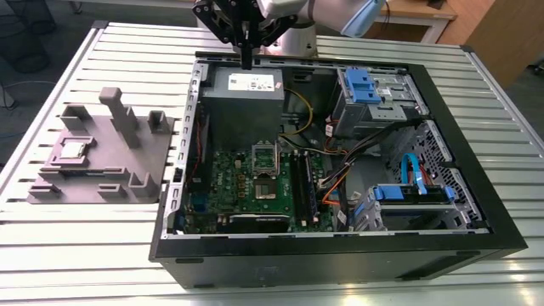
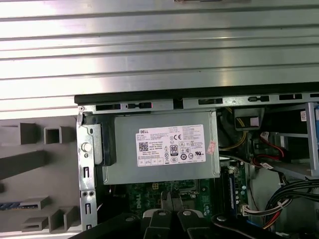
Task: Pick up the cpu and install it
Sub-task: 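Reach for the cpu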
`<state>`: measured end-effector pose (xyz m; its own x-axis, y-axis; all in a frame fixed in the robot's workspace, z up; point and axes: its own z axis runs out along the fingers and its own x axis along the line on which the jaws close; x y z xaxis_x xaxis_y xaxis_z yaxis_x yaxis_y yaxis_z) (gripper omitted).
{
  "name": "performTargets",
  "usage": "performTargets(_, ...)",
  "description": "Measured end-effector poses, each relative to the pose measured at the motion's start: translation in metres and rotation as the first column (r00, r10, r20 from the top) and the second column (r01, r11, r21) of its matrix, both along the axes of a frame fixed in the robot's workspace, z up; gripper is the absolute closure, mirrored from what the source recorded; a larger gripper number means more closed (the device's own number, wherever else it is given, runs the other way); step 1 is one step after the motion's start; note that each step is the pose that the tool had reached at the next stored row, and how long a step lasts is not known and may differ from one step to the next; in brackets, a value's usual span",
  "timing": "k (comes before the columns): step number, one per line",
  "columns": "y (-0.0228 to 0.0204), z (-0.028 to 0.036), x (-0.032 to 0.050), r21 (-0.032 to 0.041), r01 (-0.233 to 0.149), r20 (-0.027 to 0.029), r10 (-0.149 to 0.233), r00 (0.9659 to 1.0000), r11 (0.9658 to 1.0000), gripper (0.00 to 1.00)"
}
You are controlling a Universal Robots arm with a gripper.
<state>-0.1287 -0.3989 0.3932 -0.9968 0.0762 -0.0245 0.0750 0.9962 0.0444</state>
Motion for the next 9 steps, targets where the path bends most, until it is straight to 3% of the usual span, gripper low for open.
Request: performTargets(9, 0.0, -0.0001, -0.0028, 0.0, 0.0, 0.0, 0.0, 1.0, 1.0, 0.9)
